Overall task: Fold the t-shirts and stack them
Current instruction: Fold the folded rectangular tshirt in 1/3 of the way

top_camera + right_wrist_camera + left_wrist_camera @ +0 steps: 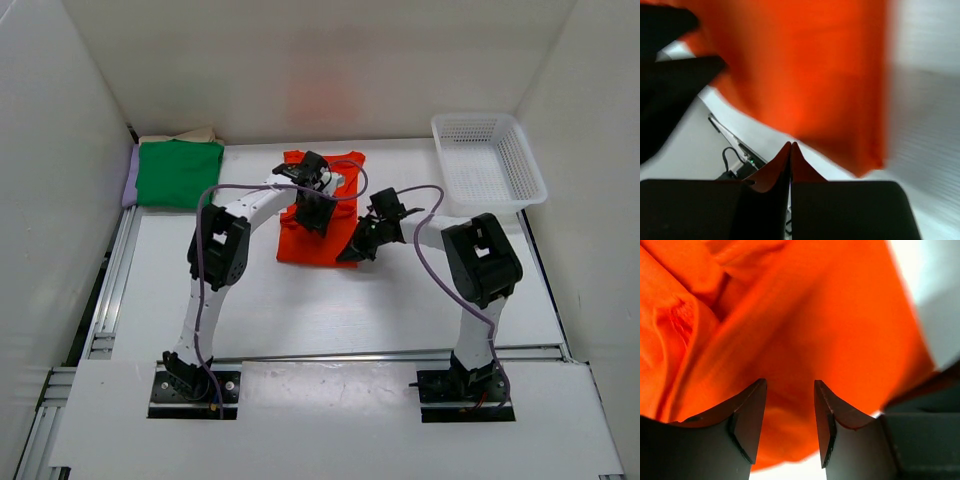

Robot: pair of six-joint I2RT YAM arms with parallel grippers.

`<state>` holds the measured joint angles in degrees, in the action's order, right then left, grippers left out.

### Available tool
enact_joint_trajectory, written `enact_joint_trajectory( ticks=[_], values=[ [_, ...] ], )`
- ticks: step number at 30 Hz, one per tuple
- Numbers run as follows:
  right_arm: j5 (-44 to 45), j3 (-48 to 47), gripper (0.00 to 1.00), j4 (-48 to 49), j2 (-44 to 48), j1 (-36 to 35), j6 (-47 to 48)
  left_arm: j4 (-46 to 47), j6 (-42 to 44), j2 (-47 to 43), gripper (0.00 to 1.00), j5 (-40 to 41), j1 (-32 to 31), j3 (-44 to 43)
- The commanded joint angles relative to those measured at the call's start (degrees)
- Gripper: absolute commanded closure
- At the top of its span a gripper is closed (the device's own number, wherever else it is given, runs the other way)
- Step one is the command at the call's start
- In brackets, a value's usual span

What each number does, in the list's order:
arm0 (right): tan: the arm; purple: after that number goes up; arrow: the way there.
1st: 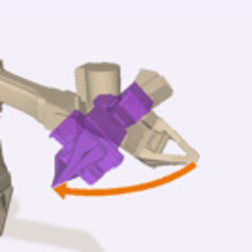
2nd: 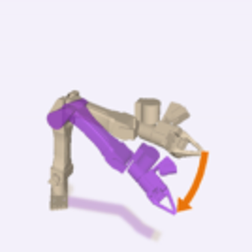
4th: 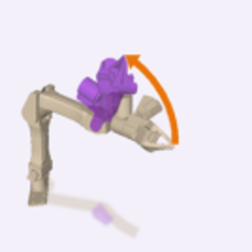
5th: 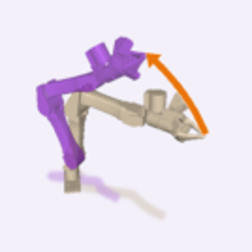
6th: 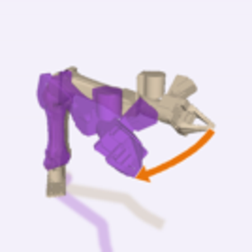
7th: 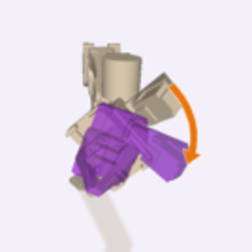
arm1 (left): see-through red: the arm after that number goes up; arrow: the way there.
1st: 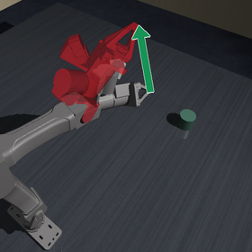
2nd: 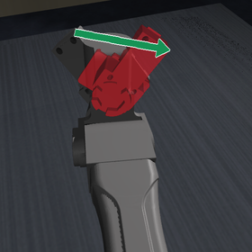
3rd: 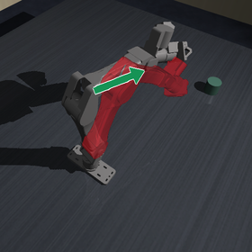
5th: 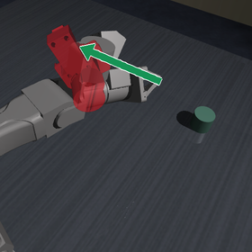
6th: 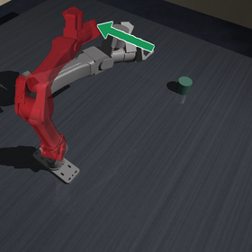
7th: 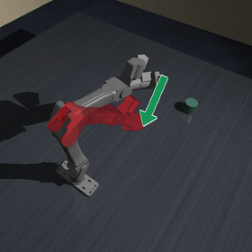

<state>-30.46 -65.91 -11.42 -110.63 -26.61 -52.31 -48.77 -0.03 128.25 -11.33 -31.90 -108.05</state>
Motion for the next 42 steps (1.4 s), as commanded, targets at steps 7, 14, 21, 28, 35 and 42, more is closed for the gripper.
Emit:
enact_joint_trajectory(
  ticks=[7,14,21,28,35,42],
  values=[
    [1.01,5.26,1.0,4.48,0.33,2.0,-5.7,-0.8,0.03,5.17,0.46,7.98,0.08,-8.75],
    [1.01,5.96,1.0,1.05,-1.43,2.0,-3.15,2.8,0.03,7.98,0.41,19.49,1.23,-13.41],
    [0.49,7.11,1.0,1.05,-0.12,2.0,-1.56,6.06,0.03,12.99,0.32,30.9,3.24,-22.45],
    [0.49,4.39,1.0,-1.85,2.69,2.0,2.74,6.59,0.03,3.9,0.2,25.53,7.29,-24.15],
    [1.1,0.88,0.91,-4.4,3.31,2.0,4.85,6.59,0.03,-11.6,0.0,10.02,7.82,-11.05],
    [1.1,-3.78,0.54,-4.4,-0.63,2.0,4.15,2.81,0.03,-16.53,0.04,4.93,16.93,4.85]
  ],
)
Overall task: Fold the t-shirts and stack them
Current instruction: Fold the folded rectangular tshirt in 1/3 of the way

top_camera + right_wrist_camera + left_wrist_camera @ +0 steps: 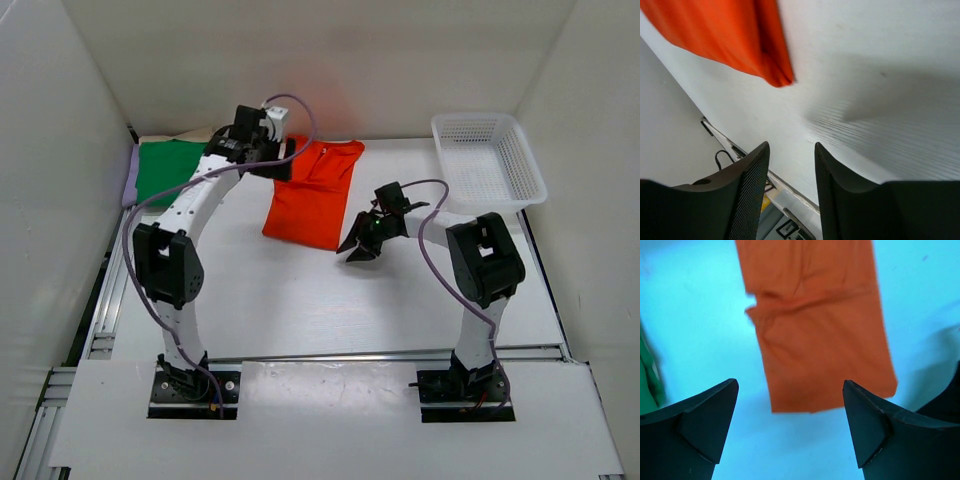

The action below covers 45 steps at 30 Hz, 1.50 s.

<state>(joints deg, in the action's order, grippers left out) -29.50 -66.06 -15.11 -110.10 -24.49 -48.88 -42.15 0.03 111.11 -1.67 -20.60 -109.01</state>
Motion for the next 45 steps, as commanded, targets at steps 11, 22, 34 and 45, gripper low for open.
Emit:
enact_joint_trajectory(
  ticks=[11,22,34,45],
  values=[
    [3.12,-14.09,0.55,-5.72,-9.51,-0.12,0.19,-5.05,-0.03,3.76,0.33,-15.29,8.73,19.45],
    [3.66,-16.03,0.61,-6.24,-13.29,-0.12,-0.94,-2.77,-0.03,7.89,0.29,-15.48,9.26,16.81],
    [3.66,-16.55,0.8,-6.24,-14.35,-0.12,-1.48,-2.76,-0.03,13.69,0.61,-15.37,8.73,12.78],
    [2.43,-11.56,1.0,-6.24,-9.0,1.29,-0.25,-3.29,-0.03,7.48,0.9,-13.46,10.13,18.12]
  ],
)
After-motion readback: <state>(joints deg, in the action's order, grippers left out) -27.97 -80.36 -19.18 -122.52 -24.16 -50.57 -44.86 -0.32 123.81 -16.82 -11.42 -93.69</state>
